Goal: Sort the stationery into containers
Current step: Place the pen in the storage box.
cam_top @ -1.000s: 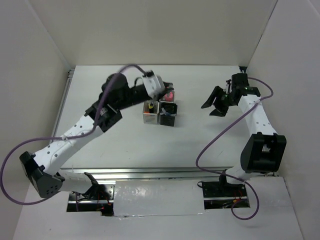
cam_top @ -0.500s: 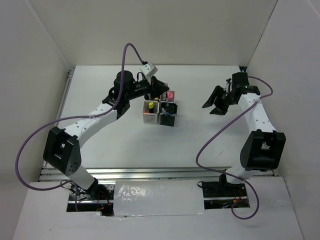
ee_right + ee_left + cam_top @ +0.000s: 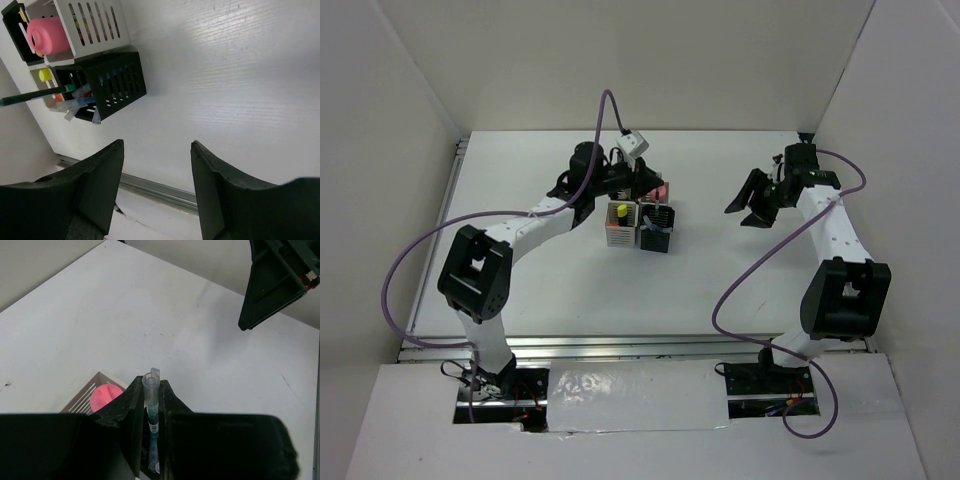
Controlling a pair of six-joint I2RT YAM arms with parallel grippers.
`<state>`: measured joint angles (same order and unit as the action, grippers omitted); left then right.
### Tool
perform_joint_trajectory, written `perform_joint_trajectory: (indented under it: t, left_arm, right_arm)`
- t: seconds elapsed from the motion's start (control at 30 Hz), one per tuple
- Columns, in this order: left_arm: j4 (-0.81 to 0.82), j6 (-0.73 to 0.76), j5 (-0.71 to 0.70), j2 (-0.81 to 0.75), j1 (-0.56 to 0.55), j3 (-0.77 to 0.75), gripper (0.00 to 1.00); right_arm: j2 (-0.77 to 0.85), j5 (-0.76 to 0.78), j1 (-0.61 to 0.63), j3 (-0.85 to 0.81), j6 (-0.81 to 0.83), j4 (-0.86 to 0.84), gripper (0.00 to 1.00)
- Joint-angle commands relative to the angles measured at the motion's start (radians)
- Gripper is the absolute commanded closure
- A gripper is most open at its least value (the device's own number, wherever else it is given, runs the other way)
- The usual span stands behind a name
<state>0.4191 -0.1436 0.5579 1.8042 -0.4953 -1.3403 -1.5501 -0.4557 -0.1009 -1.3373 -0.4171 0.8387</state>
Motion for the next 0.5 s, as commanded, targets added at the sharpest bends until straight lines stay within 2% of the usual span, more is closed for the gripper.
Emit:
perform_joint_trajectory:
  t: [0.0, 0.07, 0.2, 0.3, 0.4, 0.43, 0.47]
  left_arm:
    - [0.040, 0.033, 0.020, 0.030, 0.003, -0.068, 1.00]
    - [0.029, 0.042, 0.014, 0.041, 0.001, -0.065, 1.00]
    - [0.035, 0.073, 0.005, 0.047, 0.001, -0.027, 1.00]
    - [0.018, 0.079, 0.005, 0.052, 0.001, -0.013, 0.97]
    - [0.015, 0.078, 0.010, 0.049, 0.001, -0.007, 0.84]
    - [0.017, 0.075, 0.008, 0.050, 0.001, -0.005, 0.76]
    - [0.015, 0.070, 0.010, 0.050, 0.001, -0.008, 0.71]
  right_arm:
    - [0.008, 0.002, -0.002, -0.039, 0.024, -0.035, 0.37]
    - [0.005, 0.011, -0.002, -0.040, 0.021, -0.033, 0.35]
    - [0.001, 0.038, 0.001, -0.057, 0.017, -0.024, 0.23]
    - [-0.004, 0.054, 0.007, -0.065, 0.017, -0.018, 0.20]
    - [-0.008, 0.066, 0.013, -0.075, 0.014, -0.009, 0.18]
    - [-0.010, 0.069, 0.013, -0.079, 0.015, -0.007, 0.17]
    - [-0.011, 0.072, 0.015, -0.082, 0.014, -0.004, 0.16]
